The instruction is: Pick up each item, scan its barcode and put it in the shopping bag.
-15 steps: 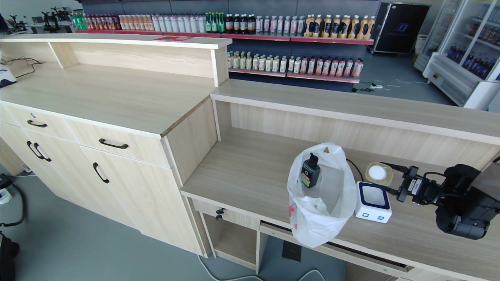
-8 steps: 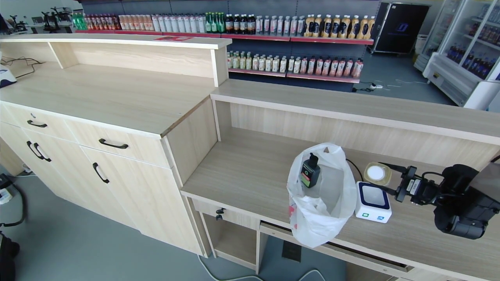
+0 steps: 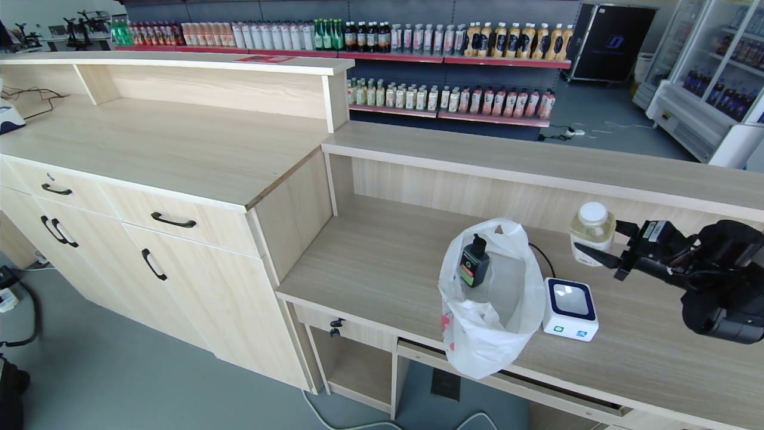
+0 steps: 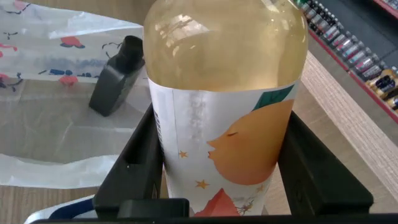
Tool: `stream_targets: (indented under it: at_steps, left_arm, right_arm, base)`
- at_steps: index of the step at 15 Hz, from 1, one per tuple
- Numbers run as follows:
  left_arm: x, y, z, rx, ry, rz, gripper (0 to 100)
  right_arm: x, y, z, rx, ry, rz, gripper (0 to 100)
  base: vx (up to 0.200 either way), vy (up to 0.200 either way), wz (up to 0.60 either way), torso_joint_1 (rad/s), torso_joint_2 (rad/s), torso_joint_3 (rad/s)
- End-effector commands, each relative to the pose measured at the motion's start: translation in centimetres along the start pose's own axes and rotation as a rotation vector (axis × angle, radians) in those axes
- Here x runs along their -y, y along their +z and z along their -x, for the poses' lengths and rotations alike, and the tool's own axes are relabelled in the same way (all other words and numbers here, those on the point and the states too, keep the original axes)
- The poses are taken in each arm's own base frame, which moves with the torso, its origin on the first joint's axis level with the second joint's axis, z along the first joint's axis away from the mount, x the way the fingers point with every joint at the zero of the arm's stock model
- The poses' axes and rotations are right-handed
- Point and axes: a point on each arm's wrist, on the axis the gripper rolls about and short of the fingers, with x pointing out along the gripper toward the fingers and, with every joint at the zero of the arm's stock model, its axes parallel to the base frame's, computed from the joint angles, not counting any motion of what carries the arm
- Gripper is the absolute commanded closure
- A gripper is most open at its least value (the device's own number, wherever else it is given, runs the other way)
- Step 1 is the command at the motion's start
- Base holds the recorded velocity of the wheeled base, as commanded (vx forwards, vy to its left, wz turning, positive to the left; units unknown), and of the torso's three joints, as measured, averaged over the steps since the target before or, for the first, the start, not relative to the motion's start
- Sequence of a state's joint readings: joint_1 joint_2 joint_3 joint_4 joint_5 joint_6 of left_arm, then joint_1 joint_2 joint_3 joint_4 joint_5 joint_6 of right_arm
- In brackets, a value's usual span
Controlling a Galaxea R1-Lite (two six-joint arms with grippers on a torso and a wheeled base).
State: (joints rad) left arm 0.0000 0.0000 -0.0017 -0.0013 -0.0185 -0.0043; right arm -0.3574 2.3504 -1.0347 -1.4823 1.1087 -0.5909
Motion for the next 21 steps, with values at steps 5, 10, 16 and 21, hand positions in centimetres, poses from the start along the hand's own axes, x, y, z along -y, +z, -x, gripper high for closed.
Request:
stream_targets:
  at_steps: [5, 10, 16, 21]
  left_arm:
    - [0.0, 0.0, 0.0, 0.0, 0.0, 0.0, 0]
    - [0.0, 0.0, 0.0, 0.0, 0.0, 0.0, 0]
    - [0.0, 0.0, 0.0, 0.0, 0.0, 0.0, 0]
    - [0.0, 0.0, 0.0, 0.0, 0.0, 0.0, 0]
  right_arm:
    - [1.0, 14.6, 2.5, -0.173, -0.289, -0.327, 100]
    - [-0.4, 17.6, 2.5, -0.28, -0.507, -0.318, 100]
    - [-2.6, 19.1, 0.2, -0.428, -0.78, -0.309, 100]
    - [-4.9, 18.4, -2.7, -0.421, -0.662, -0.24, 100]
  base:
    - [0.0, 0.0, 0.0, 0.0, 0.0, 0.0]
    - [0.0, 0.0, 0.0, 0.0, 0.0, 0.0]
    - [0.0, 0.0, 0.0, 0.0, 0.0, 0.0]
    - [0.0, 0.0, 0.0, 0.0, 0.0, 0.0]
